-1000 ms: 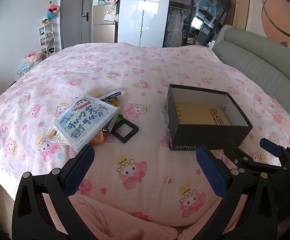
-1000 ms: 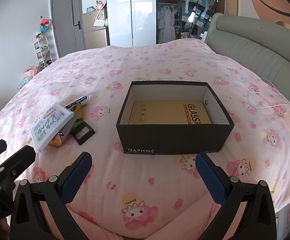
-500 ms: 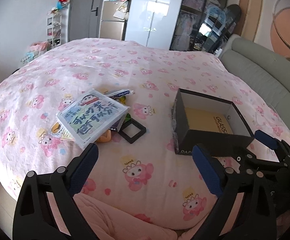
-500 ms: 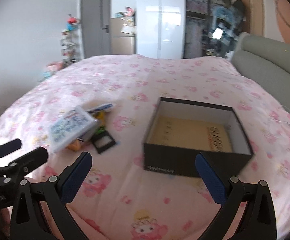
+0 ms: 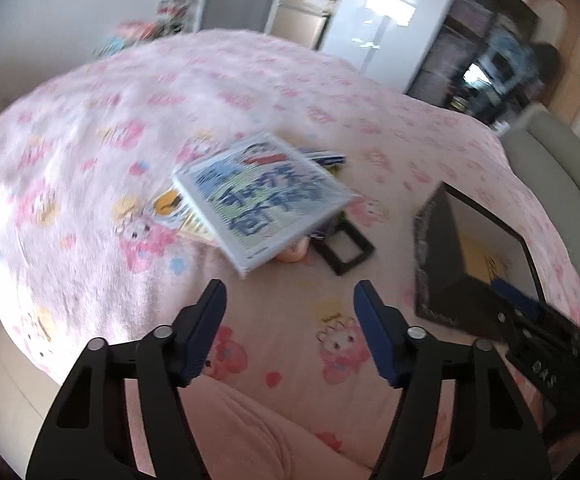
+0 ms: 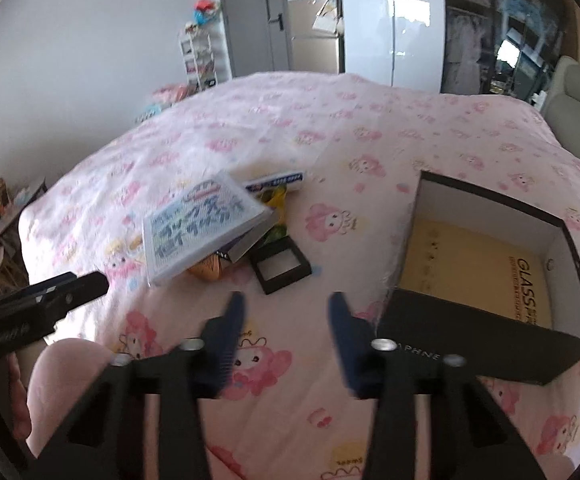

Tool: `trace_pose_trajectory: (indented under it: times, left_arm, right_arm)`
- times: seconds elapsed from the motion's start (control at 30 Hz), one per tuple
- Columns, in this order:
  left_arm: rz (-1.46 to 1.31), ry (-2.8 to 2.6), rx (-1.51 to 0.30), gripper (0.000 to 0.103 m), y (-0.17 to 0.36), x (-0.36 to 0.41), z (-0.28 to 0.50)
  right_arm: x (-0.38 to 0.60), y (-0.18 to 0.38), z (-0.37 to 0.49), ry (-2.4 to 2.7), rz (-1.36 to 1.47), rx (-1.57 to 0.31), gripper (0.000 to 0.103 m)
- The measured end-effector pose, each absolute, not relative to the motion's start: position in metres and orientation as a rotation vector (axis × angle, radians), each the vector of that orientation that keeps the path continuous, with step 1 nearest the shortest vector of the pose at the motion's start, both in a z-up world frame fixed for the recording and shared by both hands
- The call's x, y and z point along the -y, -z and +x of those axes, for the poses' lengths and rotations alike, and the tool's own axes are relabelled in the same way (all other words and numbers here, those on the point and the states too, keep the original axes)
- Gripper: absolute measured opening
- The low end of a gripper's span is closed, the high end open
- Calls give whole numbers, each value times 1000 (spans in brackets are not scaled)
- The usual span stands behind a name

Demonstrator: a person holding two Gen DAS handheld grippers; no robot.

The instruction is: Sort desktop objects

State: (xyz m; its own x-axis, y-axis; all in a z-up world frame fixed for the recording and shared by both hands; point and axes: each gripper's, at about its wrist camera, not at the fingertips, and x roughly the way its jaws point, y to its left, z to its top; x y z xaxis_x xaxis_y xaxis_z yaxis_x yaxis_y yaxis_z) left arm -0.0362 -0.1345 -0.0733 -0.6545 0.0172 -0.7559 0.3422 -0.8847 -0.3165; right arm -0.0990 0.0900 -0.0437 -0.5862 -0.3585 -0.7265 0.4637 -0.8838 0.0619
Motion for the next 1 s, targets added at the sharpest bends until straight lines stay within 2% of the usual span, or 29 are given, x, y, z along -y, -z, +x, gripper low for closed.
trace_pose_trajectory:
  times: [0.13,0.3,0.43,0.53,0.67,0.77,0.9,1.0]
  left_arm:
    - [1256,2420,-844,64,107,169,-68]
    - [1284,2321,-904,64,133,195,-103]
    - [1302,2309,-977,64,155,205,-110]
    - [1306,2348,-1067,64,160,206,-111]
    - [1330,2373,-1079,64,164,202,-117]
    - [1366,2349,-1135,65,174,203,-123]
    - [1362,2354,-1149,73,176,200,-125]
    - [1377,2373,-1159,73,176,195,-129]
  right_arm:
    - [-69,57,-125,2413,1146,-219,28]
    - [-37,70,-167,2425,1198,-218,28]
    - [-7,82,-199,2445,1203,-316,28]
    - [9,91,-221,2413,1211,-328,29]
    - [22,97,-243,2406,1208,-336,30]
    - [31,102,-257,2379,1212,-326,41]
    - [41,111,-266,2315,1237,-319,42]
    - [45,115,-266,2250,1253,-271,42]
